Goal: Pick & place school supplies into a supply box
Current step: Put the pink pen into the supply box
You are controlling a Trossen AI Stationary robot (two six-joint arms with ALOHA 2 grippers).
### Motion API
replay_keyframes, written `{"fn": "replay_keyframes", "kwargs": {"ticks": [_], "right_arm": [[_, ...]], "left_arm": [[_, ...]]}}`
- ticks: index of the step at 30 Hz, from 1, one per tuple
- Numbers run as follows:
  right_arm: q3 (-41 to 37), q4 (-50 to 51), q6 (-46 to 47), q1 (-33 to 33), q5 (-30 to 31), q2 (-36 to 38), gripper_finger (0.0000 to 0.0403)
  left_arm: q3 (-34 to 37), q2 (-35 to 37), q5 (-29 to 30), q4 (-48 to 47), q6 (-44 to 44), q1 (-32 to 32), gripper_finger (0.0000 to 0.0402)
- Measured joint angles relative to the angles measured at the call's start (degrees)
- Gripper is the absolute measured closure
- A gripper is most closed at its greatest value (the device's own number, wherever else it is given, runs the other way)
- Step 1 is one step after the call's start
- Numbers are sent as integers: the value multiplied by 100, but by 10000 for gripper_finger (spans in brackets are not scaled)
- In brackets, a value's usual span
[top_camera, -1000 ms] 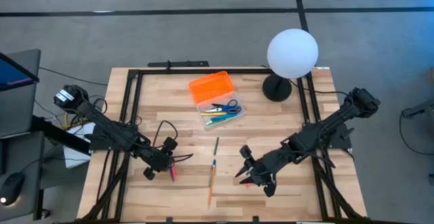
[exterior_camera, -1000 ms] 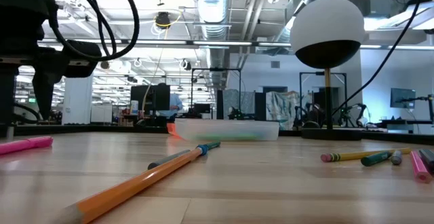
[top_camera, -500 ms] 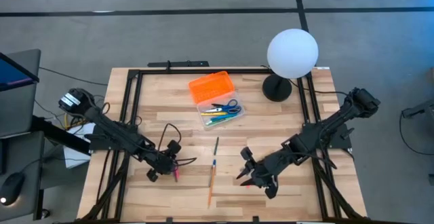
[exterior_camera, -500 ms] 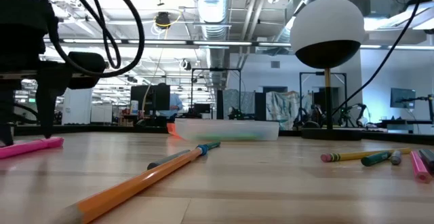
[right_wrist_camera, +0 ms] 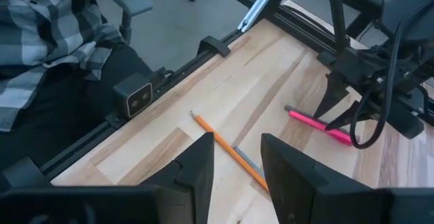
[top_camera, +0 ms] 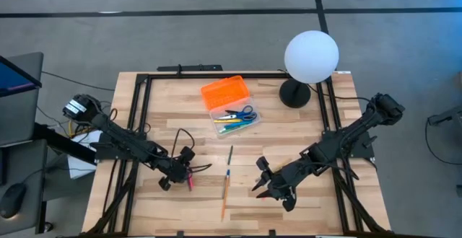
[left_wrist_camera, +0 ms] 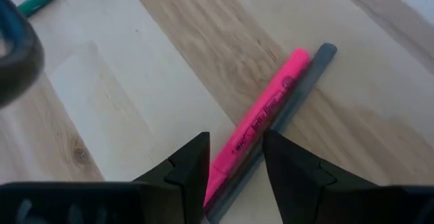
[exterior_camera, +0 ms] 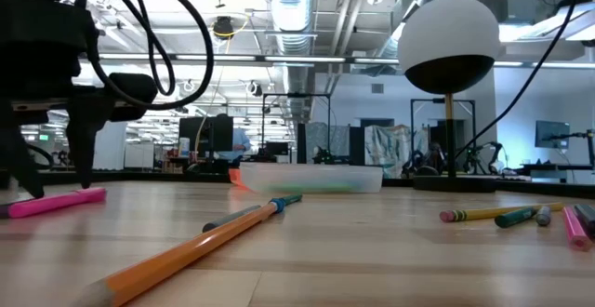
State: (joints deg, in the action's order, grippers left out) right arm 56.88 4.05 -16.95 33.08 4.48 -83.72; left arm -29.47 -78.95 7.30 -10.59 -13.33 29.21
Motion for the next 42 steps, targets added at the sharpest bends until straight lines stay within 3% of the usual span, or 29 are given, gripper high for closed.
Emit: {"fn": "replay_keyframes", "kwargs": {"ticks": [31, 42], "right_arm": [[-2, -17, 4, -2, 1, -71, 287], [4, -22, 2, -57, -8, -448, 287]], "left_arm": [[-326, 6, 124, -326, -498, -75, 265], [-326, 6, -237, -150, -938, -406, 265]]}}
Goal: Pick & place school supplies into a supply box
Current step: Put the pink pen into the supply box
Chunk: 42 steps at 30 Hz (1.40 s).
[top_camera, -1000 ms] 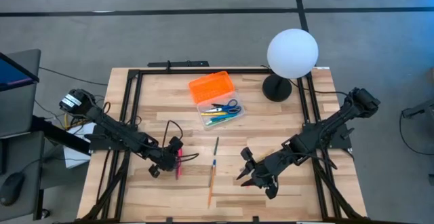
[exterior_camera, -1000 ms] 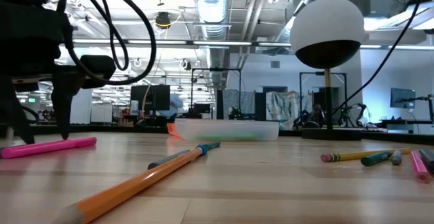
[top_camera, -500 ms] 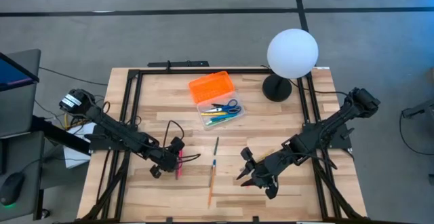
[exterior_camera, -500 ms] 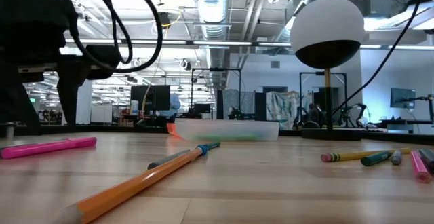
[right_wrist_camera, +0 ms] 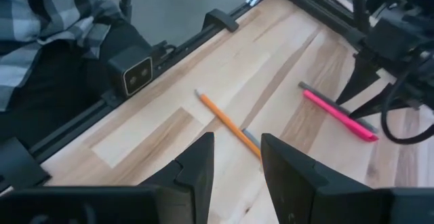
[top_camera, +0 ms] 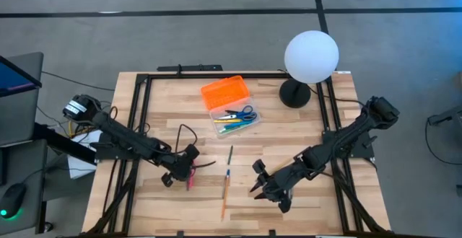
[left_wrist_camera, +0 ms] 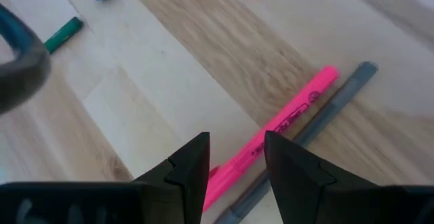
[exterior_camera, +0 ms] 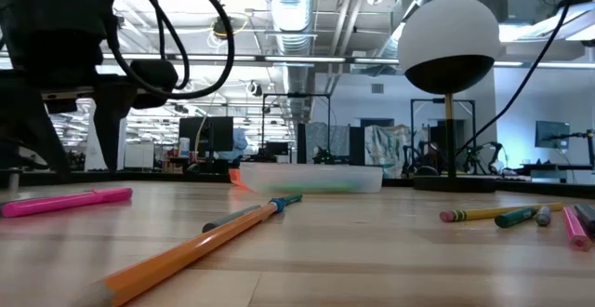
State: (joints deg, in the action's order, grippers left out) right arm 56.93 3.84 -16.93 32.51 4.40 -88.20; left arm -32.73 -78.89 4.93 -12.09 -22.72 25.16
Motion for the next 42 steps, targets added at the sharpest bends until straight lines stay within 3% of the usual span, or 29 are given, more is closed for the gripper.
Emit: {"fn": "replay_keyframes", "kwargs": {"ticks": [7, 18, 42], "right_arm": [[7, -9, 0, 9, 0, 31, 287], [7, -4, 0, 14, -4, 33, 287], [9, -4, 3, 11, -9, 35, 287]], "left_arm": [[0, -15, -170, 8, -283, -75, 265], [-60, -749, -152, 295, -700, -71, 265], [-57, -758, 98, -220, 930, -108, 265]]}}
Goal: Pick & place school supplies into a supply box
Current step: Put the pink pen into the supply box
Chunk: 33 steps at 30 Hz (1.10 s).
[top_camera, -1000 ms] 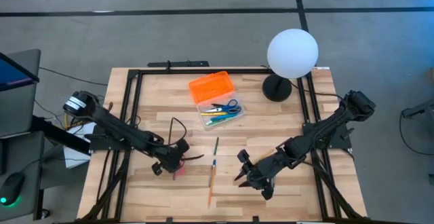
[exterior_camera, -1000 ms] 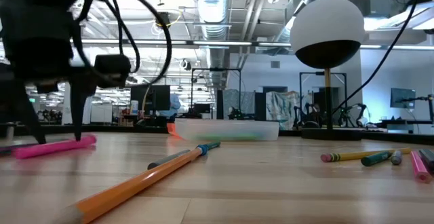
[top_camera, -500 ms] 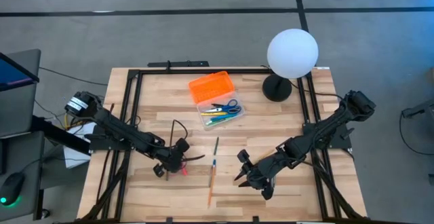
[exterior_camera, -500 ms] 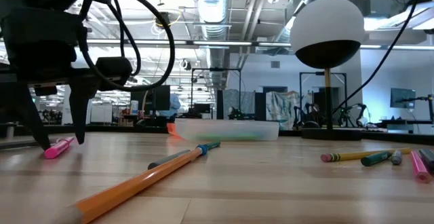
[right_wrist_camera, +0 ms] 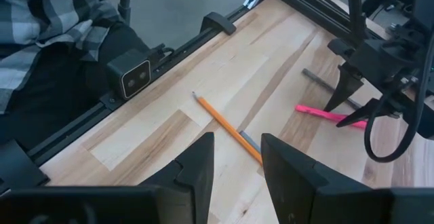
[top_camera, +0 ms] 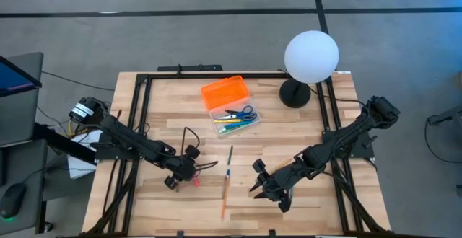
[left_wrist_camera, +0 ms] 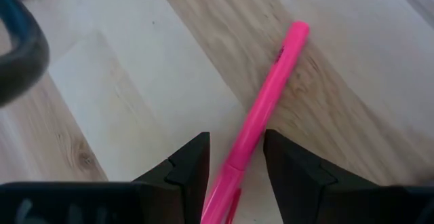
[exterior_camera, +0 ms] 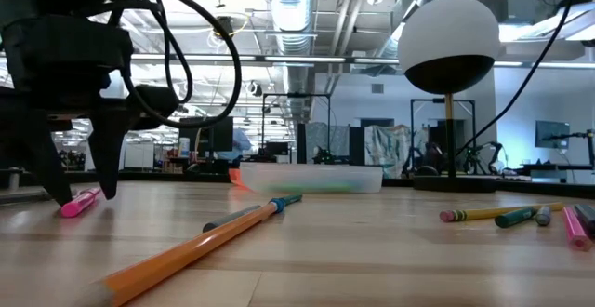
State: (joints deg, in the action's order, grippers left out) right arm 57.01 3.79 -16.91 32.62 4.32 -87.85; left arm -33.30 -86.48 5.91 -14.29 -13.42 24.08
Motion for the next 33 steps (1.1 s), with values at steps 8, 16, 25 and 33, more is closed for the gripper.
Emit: {"fn": "replay_keyframes", "kwargs": {"ticks": [8, 16, 25, 33], "right_arm": [[0, -2, 0, 0, 0, 0, 287], [0, -2, 0, 0, -2, 0, 287], [2, -2, 2, 0, -2, 0, 287], [2, -2, 2, 0, -2, 0, 287]], "left_arm": [[-251, -37, -120, -436, 494, -15, 265], [-374, -37, -211, -709, 568, -63, 269], [-379, -92, -592, -719, 537, -271, 346], [-378, -92, -502, -589, 549, -273, 358]]}}
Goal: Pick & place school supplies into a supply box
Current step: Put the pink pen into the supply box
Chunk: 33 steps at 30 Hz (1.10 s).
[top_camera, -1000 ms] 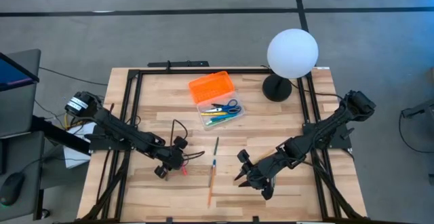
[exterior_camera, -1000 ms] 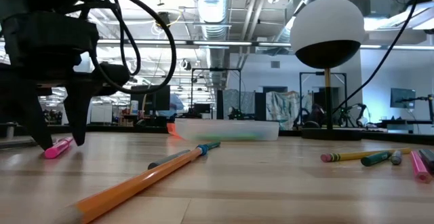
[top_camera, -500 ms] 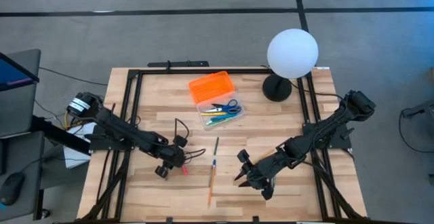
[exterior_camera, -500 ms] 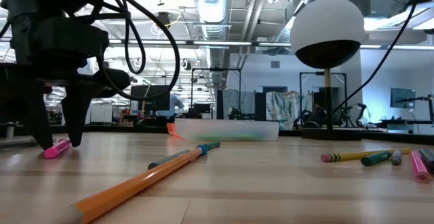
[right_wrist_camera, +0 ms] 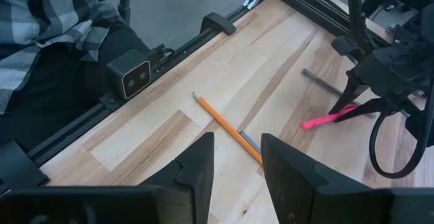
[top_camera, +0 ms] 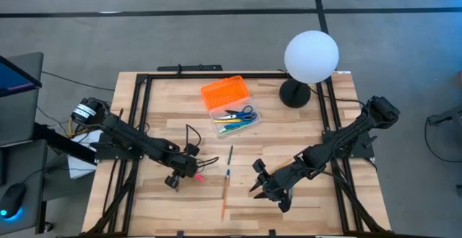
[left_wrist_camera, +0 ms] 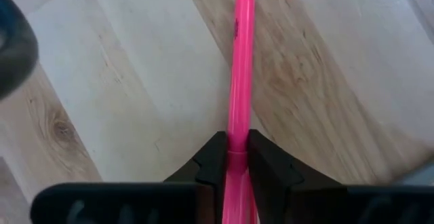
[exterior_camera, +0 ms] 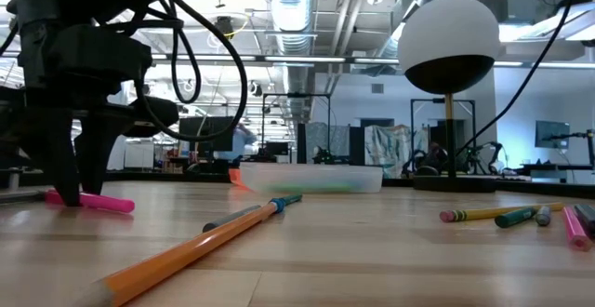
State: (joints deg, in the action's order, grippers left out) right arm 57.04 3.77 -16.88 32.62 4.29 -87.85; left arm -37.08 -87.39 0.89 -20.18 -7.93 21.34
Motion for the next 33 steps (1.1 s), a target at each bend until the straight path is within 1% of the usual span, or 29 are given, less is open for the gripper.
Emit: {"fn": "replay_keyframes", "kwargs": {"ticks": [5, 9, 14, 20, 27, 31, 33], "right_arm": [[0, 0, 0, 0, 1, 0, 287], [0, 0, 0, -2, 2, 0, 287], [0, 0, 0, -1, 2, 0, 287], [0, 0, 2, 0, 2, 0, 287], [0, 0, 32, 0, 2, 0, 287], [0, 4, 272, -2, 7, 0, 287], [0, 4, 431, -2, 9, -2, 287]], "left_arm": [[1, 0, 192, 72, -355, 5, 347], [7, -2, 284, 235, -633, 5, 358], [7, -3, 261, 362, -507, -103, 367], [6, -7, 260, 453, -342, -222, 356], [-279, -33, 456, 421, -367, -362, 366], [-477, -26, 375, 219, -581, -431, 367], [-602, -25, 469, 77, -732, -473, 366]]}}
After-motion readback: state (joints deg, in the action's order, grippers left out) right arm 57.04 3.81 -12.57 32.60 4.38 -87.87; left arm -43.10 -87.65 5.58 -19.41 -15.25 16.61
